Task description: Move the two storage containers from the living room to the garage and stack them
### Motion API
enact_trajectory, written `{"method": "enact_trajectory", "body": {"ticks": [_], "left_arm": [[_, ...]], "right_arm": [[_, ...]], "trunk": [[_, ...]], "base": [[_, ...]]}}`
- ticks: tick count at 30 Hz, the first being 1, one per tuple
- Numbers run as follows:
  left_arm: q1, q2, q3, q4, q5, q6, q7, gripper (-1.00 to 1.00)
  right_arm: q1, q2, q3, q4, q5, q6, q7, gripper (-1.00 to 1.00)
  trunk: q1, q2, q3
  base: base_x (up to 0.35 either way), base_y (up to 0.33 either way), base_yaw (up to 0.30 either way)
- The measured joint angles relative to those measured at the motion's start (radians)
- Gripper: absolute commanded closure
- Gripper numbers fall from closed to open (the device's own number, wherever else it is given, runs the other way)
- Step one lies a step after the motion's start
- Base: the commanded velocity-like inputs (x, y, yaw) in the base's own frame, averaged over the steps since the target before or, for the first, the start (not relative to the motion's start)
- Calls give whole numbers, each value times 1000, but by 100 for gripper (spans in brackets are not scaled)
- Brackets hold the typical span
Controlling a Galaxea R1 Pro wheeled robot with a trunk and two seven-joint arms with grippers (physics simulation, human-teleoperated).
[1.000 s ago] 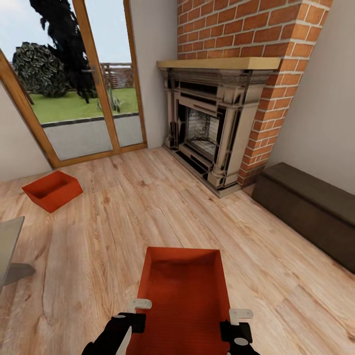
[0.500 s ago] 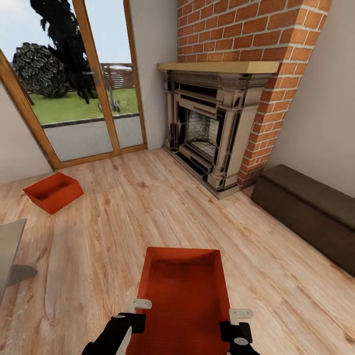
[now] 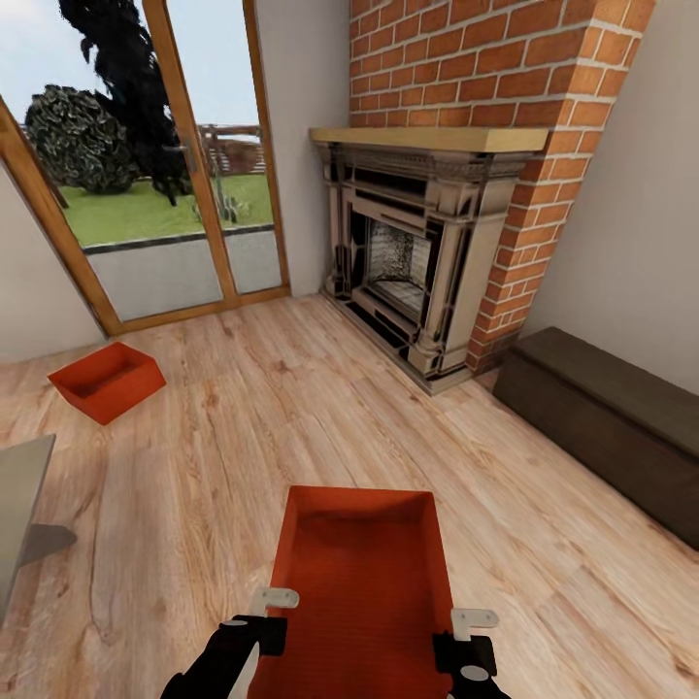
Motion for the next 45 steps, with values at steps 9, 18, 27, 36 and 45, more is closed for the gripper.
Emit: {"method": "enact_trajectory", "body": {"ticks": [9, 18, 27, 36, 45], "left_arm": [[0, 0, 0, -3, 0, 0, 0, 100], [0, 0, -1, -5, 1, 0, 0, 100], [0, 1, -1, 2, 3, -2, 0, 100], [0, 1, 0, 3, 3, -2, 0, 100], [0, 1, 0, 3, 4, -2, 0, 100]], "right_arm": [[0, -1, 1, -3, -1, 0, -1, 100], [0, -1, 1, -5, 0, 0, -2, 100], [0, -2, 7, -3, -2, 1, -1, 100], [0, -1, 5, -2, -1, 1, -2, 100], [0, -1, 7, -3, -2, 2, -3, 100]], "trunk": [[-35, 63, 28], [-65, 119, 53], [-65, 119, 54], [-65, 119, 54], [-65, 119, 54]], "base": [[0, 0, 0], [0, 0, 0], [0, 0, 0], [0, 0, -33], [0, 0, -41]]}}
